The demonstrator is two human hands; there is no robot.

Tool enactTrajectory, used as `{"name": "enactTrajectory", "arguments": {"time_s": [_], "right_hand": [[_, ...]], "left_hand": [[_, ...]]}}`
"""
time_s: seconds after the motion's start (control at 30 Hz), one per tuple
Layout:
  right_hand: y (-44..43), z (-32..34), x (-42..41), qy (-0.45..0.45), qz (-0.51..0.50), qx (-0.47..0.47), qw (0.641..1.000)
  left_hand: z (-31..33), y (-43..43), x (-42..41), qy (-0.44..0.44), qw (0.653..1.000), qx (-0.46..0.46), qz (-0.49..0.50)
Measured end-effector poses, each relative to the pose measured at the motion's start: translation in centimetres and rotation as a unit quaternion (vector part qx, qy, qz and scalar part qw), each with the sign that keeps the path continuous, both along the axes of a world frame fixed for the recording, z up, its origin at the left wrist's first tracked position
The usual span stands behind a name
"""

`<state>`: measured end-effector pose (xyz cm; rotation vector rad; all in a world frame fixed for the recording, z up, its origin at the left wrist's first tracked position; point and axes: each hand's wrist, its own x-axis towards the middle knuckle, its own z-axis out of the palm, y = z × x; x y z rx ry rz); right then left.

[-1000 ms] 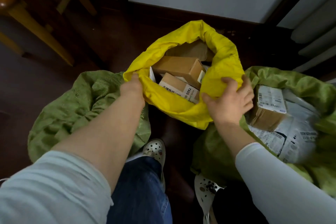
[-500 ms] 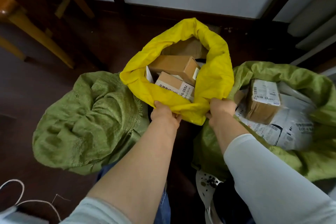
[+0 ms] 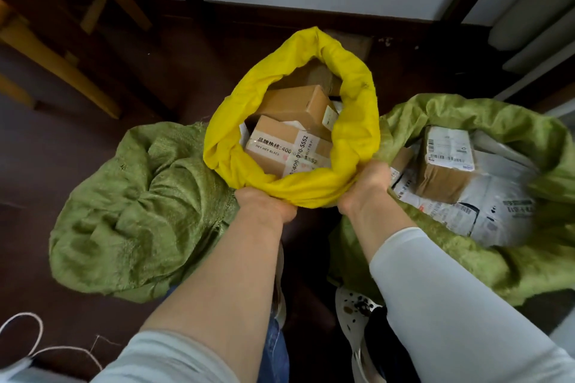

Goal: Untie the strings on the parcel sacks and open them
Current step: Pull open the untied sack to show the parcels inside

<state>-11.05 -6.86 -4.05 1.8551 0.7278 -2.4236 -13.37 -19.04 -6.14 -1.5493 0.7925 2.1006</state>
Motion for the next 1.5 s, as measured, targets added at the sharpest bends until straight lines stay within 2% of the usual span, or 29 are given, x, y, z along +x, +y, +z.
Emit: {"name": "enactTrajectory", "arguments": {"time_s": [0.07,0.1,0.13,0.2,0.23,0.3,0.33,0.4,0.5,0.57,0.67,0.7,0.73,0.8,0.83,0.87,0.9,0.97,1.03,1.07,1.1,1.13,1.23,1.3,1.37,1.4,1.5], "right_hand": [[-0.1,0.6,-0.7,-0.052,0.104,0.108,0.987],[0.1,0.7,-0.9,-0.104,0.146,0.197,0.964],[0.1,0.9,-1.1,-0.146,0.179,0.306,0.924],[0.3,1.9,-1.4,-0.152,0.215,0.471,0.842],[0.3,2.1,-1.7,-0.133,0.224,0.521,0.813],[0.2,2.5,-2.8,-0.11,0.276,0.57,0.766],[0.2,2.3,-3.5,-0.109,0.312,0.577,0.747],[0.3,1.6,-4.7,-0.118,0.377,0.562,0.727],[0.9,0.0,-5.6,-0.137,0.451,0.489,0.734],[1.5,-0.6,-5.5,-0.133,0.478,0.464,0.734],[3.2,-1.6,-5.1,-0.096,0.459,0.485,0.738],[3.7,-1.8,-4.9,-0.067,0.448,0.494,0.742],[4.1,-1.9,-4.8,-0.031,0.431,0.495,0.754],[4.6,-1.6,-4.7,0.022,0.366,0.469,0.804],[5.0,-1.4,-4.8,0.034,0.333,0.434,0.836],[5.5,-1.2,-4.8,0.04,0.302,0.394,0.867],[6.0,-1.1,-5.0,0.041,0.272,0.351,0.895],[7.3,-1.4,-5.3,0.028,0.23,0.28,0.932],[8.2,-1.9,-5.5,0.008,0.227,0.235,0.945],[8.4,-2.0,-5.5,0.0,0.226,0.214,0.95],[8.5,-2.1,-5.6,-0.006,0.223,0.205,0.953],[8.5,-2.1,-5.7,-0.017,0.209,0.204,0.956],[9.0,-3.0,-5.8,-0.046,0.179,0.258,0.948],[9.4,-3.4,-5.7,-0.08,0.215,0.291,0.929],[9.9,-3.9,-5.5,-0.104,0.211,0.297,0.925],[10.2,-3.9,-5.3,-0.109,0.202,0.288,0.93],[10.4,-3.6,-5.6,-0.098,0.21,0.303,0.924]], "left_hand": [[0.6,-0.1,0.4,-0.028,0.997,-0.032,-0.061],[0.8,-0.2,0.4,-0.042,0.993,-0.062,-0.09],[0.9,-0.4,0.4,-0.046,0.987,-0.099,-0.116],[0.6,-1.0,-0.1,-0.036,0.961,-0.207,-0.182],[0.4,-1.2,-0.3,-0.038,0.934,-0.287,-0.21],[0.8,-1.3,-1.1,-0.058,0.847,-0.475,-0.23],[1.4,-0.9,-1.6,-0.035,0.804,-0.545,-0.235],[2.5,0.2,-2.5,0.076,0.736,-0.618,-0.265],[2.9,2.2,-3.8,0.258,0.627,-0.642,-0.358],[3.3,3.6,-4.8,0.358,0.557,-0.617,-0.426],[3.4,5.8,-7.0,0.468,0.452,-0.545,-0.529],[3.3,6.4,-7.8,0.489,0.397,-0.526,-0.571],[3.3,7.0,-8.8,0.496,0.32,-0.519,-0.618],[3.6,8.2,-10.8,0.49,0.143,-0.511,-0.692],[4.0,8.8,-11.7,0.486,0.068,-0.503,-0.711],[4.1,9.5,-12.6,0.482,0.008,-0.495,-0.723],[4.2,10.0,-13.5,0.475,-0.032,-0.486,-0.733],[4.2,10.7,-14.9,0.45,-0.063,-0.467,-0.758],[4.1,10.8,-15.9,0.415,-0.092,-0.455,-0.782],[4.1,10.7,-16.1,0.406,-0.098,-0.451,-0.789],[4.2,10.6,-16.3,0.409,-0.089,-0.448,-0.79],[4.3,10.6,-16.4,0.414,-0.068,-0.445,-0.791],[4.5,10.5,-16.3,0.42,0.039,-0.46,-0.782],[4.2,10.6,-16.5,0.411,0.072,-0.442,-0.794],[3.8,10.6,-16.6,0.378,0.109,-0.395,-0.83],[3.6,10.5,-16.4,0.36,0.1,-0.385,-0.844],[2.8,10.3,-16.4,0.37,0.027,-0.397,-0.84]]}}
